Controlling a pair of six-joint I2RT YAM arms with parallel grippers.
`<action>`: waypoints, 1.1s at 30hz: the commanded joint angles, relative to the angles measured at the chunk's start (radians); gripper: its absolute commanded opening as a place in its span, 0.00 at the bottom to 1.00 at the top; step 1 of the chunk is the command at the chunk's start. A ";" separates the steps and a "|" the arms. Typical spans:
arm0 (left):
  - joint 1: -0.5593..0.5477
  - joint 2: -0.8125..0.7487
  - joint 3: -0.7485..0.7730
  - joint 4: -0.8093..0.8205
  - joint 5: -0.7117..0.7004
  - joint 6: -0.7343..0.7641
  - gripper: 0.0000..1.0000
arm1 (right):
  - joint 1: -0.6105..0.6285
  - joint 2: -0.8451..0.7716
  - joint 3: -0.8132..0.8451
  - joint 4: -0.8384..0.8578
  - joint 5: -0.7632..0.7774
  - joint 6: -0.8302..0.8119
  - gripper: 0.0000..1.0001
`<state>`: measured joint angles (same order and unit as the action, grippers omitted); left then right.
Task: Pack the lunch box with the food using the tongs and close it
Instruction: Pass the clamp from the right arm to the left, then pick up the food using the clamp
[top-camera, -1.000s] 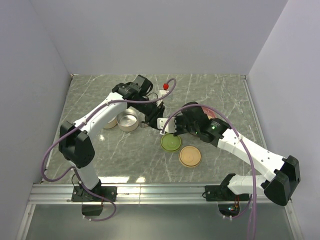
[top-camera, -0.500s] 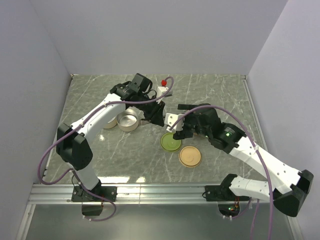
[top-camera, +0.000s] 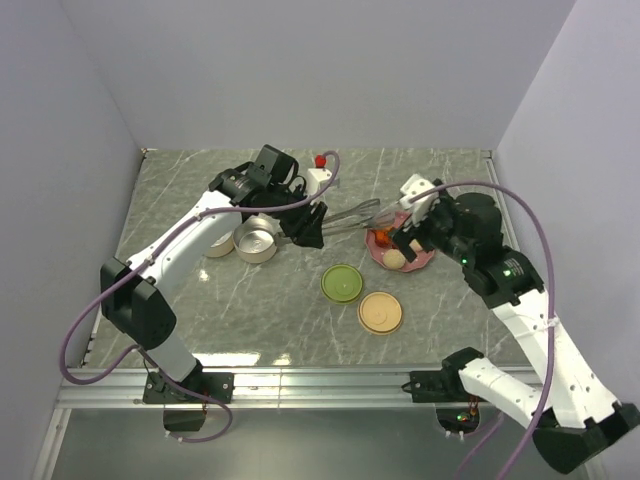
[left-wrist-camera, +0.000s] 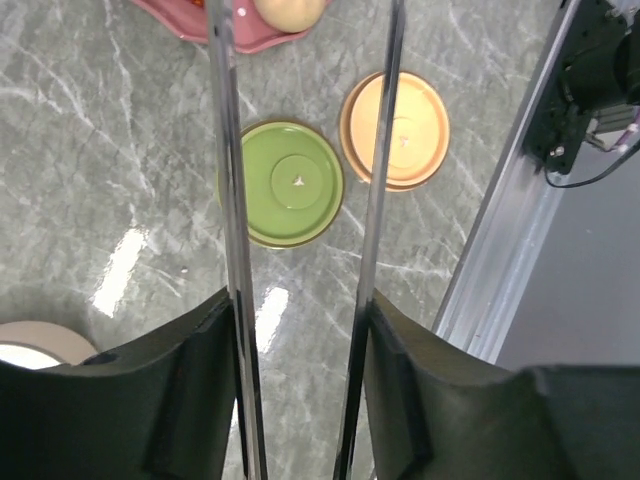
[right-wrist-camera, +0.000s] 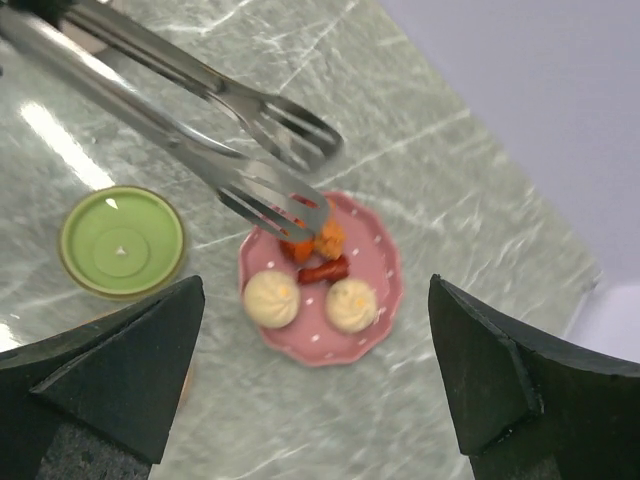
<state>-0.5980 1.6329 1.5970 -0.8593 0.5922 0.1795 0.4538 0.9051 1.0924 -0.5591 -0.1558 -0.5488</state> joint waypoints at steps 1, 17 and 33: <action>0.000 -0.027 0.023 -0.012 -0.026 0.029 0.53 | -0.098 -0.049 -0.003 -0.031 -0.097 0.190 1.00; -0.098 0.096 0.070 0.023 -0.159 0.054 0.53 | -0.382 -0.140 -0.084 -0.097 -0.278 0.371 1.00; -0.253 0.260 0.155 -0.014 -0.399 0.068 0.50 | -0.742 0.187 0.119 -0.288 -0.611 0.520 1.00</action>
<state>-0.8433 1.8797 1.7008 -0.8795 0.2531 0.2470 -0.2390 1.0878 1.1358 -0.7872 -0.6510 -0.0669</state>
